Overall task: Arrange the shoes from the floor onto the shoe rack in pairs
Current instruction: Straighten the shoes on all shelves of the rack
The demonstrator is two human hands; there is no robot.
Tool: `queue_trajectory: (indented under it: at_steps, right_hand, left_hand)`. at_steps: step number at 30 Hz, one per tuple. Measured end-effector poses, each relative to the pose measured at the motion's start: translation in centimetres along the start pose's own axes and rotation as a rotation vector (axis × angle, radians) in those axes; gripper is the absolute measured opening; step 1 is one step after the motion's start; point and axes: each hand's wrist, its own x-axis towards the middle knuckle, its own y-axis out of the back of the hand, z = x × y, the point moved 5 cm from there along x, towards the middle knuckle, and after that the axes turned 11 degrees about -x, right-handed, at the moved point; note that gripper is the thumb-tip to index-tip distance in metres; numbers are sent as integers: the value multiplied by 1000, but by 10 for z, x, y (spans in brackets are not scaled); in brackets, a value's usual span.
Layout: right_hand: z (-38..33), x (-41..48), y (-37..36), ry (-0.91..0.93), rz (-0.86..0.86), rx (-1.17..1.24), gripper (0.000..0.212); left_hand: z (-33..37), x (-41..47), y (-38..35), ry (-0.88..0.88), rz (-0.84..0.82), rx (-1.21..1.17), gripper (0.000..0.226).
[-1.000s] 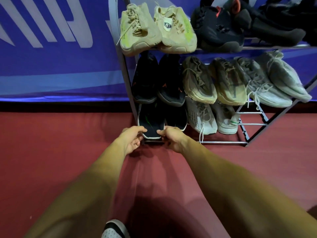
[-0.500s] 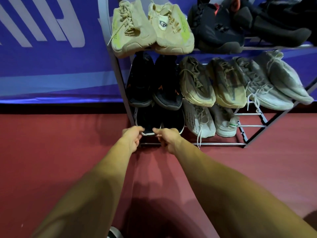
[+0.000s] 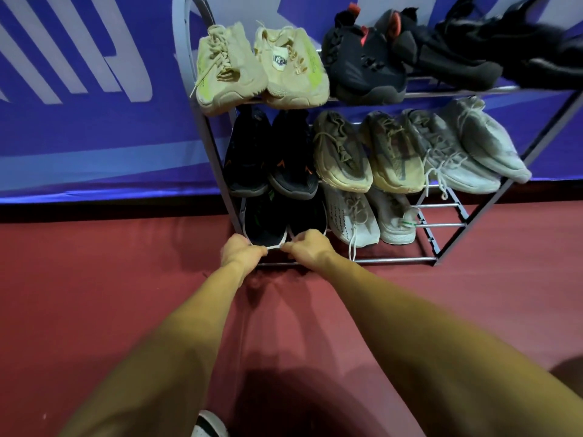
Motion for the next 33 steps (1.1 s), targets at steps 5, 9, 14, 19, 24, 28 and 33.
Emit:
queue_trajectory:
  at_steps: [5, 9, 14, 19, 24, 28, 33]
  right_hand:
    - [44, -28, 45, -5, 90, -133, 32]
    - [79, -50, 86, -40, 159, -178, 35]
    - [121, -65, 126, -105, 229, -202, 29]
    - [153, -64, 158, -169, 253, -195, 32]
    - [158, -38, 179, -210, 258, -167, 38]
    - [161, -14, 183, -253, 252, -115, 42]
    - [167, 15, 172, -302, 243, -69, 52]
  left_hand:
    - [15, -30, -32, -75, -185, 55, 27]
    - [48, -58, -75, -191, -309, 99, 25]
    - [79, -77, -130, -254, -413, 102, 25]
    - [103, -88, -184, -320, -472, 161, 34]
    - [114, -77, -219, -344, -471, 160, 31]
    - [114, -57, -232, -329, -486, 192, 22]
    - [115, -37, -236, -312, -481, 182, 13]
